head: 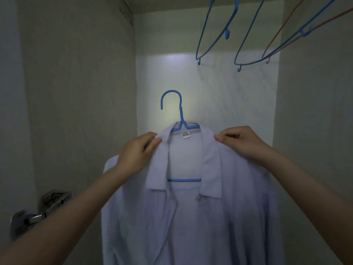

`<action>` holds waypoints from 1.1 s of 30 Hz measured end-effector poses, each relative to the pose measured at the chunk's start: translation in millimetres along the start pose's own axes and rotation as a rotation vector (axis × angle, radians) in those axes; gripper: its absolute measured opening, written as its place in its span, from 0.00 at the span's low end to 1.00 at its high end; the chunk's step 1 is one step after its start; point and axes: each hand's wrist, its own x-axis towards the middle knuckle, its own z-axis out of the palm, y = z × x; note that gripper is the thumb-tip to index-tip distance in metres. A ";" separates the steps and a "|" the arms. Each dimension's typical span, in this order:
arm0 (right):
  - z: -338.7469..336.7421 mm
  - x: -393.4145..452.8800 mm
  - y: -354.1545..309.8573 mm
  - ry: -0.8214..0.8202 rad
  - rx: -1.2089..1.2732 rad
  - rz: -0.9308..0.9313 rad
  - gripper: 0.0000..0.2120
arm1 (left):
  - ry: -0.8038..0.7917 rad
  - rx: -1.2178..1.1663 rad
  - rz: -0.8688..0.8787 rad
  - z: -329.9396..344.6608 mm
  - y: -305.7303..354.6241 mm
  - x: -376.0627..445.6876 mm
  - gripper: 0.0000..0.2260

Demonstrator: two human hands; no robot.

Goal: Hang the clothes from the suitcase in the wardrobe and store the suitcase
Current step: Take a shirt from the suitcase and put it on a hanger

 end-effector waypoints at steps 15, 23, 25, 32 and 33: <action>-16.0 10.7 -46.5 0.026 0.088 0.054 0.04 | 0.144 -0.202 -0.394 -32.8 1.5 72.8 0.26; -9.2 32.1 -89.4 0.194 0.307 0.179 0.04 | 0.100 -0.192 -0.193 -29.0 4.1 81.1 0.27; -7.4 41.1 -103.3 0.233 0.349 0.191 0.04 | 0.118 -0.327 -0.212 -33.6 7.8 86.9 0.20; 5.8 82.2 -157.2 0.401 0.391 0.144 0.08 | 0.173 -0.449 -0.182 -75.1 25.8 111.9 0.17; 7.6 89.0 -168.4 0.426 0.382 0.127 0.04 | 0.174 -0.438 -0.164 -81.1 27.2 115.2 0.18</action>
